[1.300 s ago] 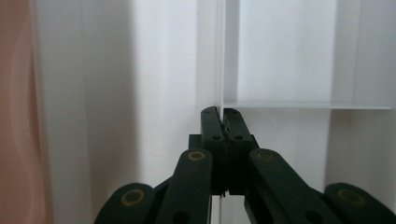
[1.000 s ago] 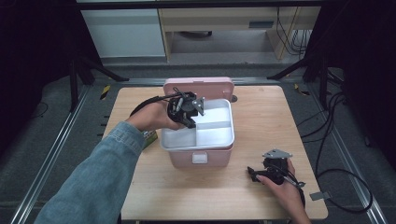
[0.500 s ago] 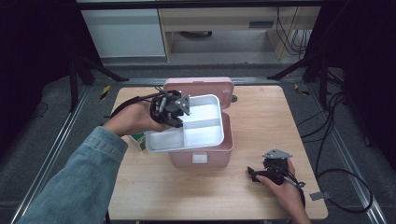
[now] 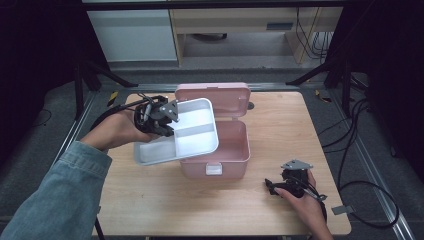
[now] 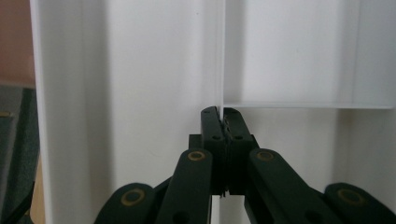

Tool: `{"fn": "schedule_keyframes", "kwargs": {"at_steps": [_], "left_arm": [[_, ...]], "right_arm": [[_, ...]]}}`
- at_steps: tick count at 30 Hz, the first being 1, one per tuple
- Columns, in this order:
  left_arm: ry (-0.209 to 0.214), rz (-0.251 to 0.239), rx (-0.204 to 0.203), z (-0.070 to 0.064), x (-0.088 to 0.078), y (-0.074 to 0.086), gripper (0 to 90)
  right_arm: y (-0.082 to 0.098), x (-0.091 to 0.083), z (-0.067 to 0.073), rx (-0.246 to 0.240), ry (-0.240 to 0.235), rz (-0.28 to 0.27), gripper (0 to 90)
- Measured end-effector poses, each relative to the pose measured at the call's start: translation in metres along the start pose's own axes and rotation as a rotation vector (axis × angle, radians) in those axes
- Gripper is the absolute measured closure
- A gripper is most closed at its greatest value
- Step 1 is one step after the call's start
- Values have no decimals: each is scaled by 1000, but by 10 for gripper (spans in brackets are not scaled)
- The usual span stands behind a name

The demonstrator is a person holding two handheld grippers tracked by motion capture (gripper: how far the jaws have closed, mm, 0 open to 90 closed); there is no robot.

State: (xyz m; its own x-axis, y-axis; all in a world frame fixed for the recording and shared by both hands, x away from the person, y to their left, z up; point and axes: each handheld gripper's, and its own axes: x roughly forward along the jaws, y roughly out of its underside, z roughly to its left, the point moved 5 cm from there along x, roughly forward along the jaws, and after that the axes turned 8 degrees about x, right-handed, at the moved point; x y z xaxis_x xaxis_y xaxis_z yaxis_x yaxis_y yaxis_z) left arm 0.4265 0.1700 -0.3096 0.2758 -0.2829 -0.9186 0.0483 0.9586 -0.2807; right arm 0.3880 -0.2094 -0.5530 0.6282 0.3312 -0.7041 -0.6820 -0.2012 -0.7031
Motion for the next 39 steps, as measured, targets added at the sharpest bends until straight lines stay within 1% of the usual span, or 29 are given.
{"fn": "schedule_keyframes", "kwargs": {"at_steps": [1,2,3,4,5,6,7,8,9,10,11,14,15,17,19,20,21,24,26,28,29,31,33,34,35,38,39], "left_arm": [[-8,2,-10,-1,-4,6,893],[-8,2,-10,-1,-4,6,893],[-12,2,-18,-1,-6,11,893],[-23,0,-35,-3,-9,20,893],[-25,6,-40,-4,-12,25,893],[-25,6,-40,-4,-12,25,893],[-31,1,-52,-6,-14,29,893],[-33,5,-67,-10,-17,38,893],[-33,5,-67,-10,-17,38,893],[-34,8,-81,-13,-19,48,893],[-36,12,-84,-15,-20,53,893],[-45,17,-102,-18,-23,64,893],[-45,17,-102,-18,-23,64,893],[-55,13,-123,-21,-28,76,893],[-56,13,-127,-21,-29,79,893],[-62,18,-142,-23,-31,87,893],[-62,18,-142,-23,-31,87,893],[-67,29,-156,-27,-32,97,893],[-70,26,-171,-30,-33,106,894],[-73,27,-180,-32,-34,112,893],[-73,27,-180,-32,-34,112,893],[-75,34,-194,-36,-33,121,893],[-75,37,-198,-37,-33,123,893],[-75,43,-204,-40,-31,128,893],[-75,43,-204,-40,-31,128,893],[-76,57,-212,-45,-27,137,893],[-76,57,-212,-45,-27,137,893]], "right_arm": [[0,0,0,0,0,0,9],[0,0,0,0,0,0,9],[0,0,0,0,0,0,9],[0,0,0,0,0,0,9],[0,0,0,0,0,0,9],[0,0,0,0,0,0,9],[0,0,0,0,0,0,9],[0,0,0,0,0,0,9],[0,0,0,0,0,0,9],[0,0,0,0,0,0,9],[0,0,0,0,0,0,9],[0,0,0,0,0,0,9],[0,0,0,0,0,0,9],[0,0,0,1,0,1,9],[0,0,0,1,0,1,9],[0,0,0,1,0,1,9],[0,0,0,1,0,1,9],[0,0,0,1,0,1,9],[0,0,0,1,0,1,9],[0,0,0,1,0,1,9],[0,0,0,1,0,1,9],[0,0,0,1,0,1,9],[0,0,0,1,0,1,9],[0,0,0,1,0,1,9],[0,0,0,1,0,1,9],[0,0,0,1,0,1,9],[0,0,0,1,0,1,9]]}}
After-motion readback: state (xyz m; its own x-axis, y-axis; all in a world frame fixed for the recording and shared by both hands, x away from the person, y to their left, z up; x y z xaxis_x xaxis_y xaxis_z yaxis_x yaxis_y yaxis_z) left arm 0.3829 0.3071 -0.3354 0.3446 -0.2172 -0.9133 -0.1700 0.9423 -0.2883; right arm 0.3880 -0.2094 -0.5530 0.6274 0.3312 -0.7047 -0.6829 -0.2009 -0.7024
